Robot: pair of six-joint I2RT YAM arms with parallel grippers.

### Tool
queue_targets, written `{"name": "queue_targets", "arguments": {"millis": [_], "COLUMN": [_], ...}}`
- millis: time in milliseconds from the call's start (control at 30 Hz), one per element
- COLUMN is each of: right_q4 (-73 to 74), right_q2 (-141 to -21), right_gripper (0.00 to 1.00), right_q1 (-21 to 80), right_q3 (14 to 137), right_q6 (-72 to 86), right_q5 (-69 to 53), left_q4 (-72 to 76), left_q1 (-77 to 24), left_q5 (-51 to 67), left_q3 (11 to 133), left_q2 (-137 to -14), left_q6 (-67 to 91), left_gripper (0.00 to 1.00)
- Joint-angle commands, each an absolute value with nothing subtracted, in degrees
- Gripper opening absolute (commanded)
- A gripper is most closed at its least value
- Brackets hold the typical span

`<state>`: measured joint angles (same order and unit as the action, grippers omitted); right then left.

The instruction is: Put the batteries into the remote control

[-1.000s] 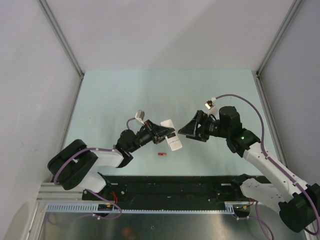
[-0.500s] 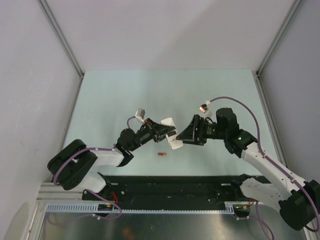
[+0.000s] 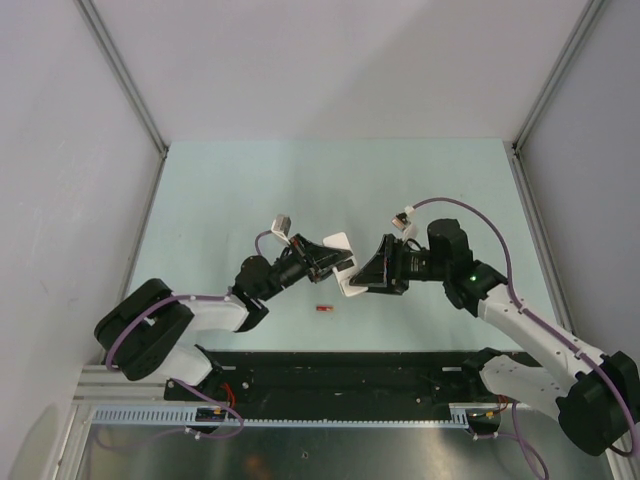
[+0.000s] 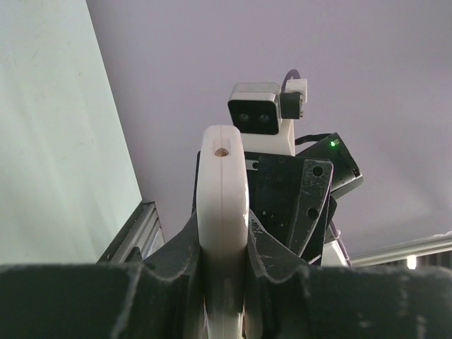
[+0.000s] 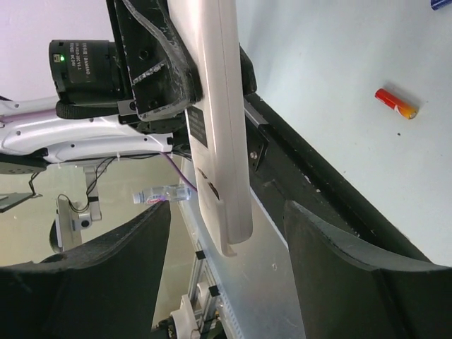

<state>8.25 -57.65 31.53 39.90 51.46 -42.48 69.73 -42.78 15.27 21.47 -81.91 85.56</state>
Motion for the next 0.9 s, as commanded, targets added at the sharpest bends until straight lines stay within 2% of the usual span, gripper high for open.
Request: {"name": "queue_targets", "arguments": {"millis": [0,467,867], "right_q4": [2.47,-1.32,-0.71], "right_q2": [-58.01,-59.59,-58.62], "right_gripper": [0.69,0.57,0.57], "right_q1": [31.73,31.73,31.99], "right_q3": [39.46,39.20,39.11], "right_q6": [53.44,54.32,54.58], "right_q5": [-44.56,-45.00,-45.09], "left_q4": [73.04,72.86,72.51], "left_q1": [-43.42,-43.95,-43.95], "left_q5": [15.38,15.03,14.15], "left_q3": [23.56,23.38,23.20], "left_q2": [-79.54,-78.49,-78.75], "left_q6": [86.48,86.57,86.49], "left_gripper": [0.00,0.00,0.00]}}
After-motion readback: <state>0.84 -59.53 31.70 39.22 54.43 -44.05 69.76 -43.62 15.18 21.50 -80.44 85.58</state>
